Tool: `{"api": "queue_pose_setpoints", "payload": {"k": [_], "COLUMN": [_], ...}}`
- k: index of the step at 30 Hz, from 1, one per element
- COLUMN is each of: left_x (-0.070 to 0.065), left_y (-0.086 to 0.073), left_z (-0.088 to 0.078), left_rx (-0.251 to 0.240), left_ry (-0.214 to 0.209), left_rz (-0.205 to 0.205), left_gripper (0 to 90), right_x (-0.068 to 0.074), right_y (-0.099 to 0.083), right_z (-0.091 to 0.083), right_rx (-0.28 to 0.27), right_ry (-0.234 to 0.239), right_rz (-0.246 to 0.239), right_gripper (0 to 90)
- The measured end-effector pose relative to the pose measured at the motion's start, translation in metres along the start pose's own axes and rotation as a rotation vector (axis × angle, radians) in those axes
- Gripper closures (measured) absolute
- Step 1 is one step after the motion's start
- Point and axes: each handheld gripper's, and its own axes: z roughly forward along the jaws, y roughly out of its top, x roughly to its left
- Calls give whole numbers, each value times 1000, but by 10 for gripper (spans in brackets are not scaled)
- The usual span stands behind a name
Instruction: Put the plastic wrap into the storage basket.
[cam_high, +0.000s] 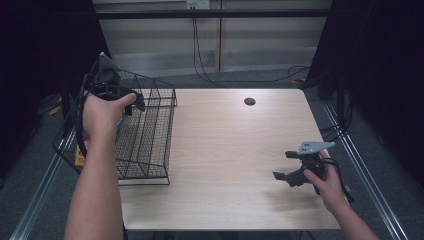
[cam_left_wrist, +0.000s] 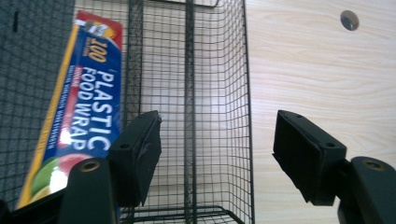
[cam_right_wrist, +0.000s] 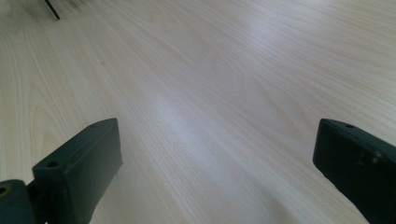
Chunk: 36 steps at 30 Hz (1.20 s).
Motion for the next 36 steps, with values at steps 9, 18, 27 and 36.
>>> {"api": "queue_pose_setpoints", "payload": {"k": [9,18,27,36], "left_x": [-13,-20,-31,-43], "left_y": [-2,-6,-10,-16], "left_z": [7,15,21,33], "left_rx": [18,32,36,39], "left_ry": [-47,-82,-120,-143], "left_rz": [40,72,119,168], "left_gripper": [314,282,230,200], "right_x": [0,0,0,0], "right_y": [0,0,0,0], "right_z": [0,0,0,0], "right_rx": [1,-1,2,4], "right_ry": [5,3,7,6], "right_rz": [0,-2,0,-5], "right_gripper": [10,10,10,10]}}
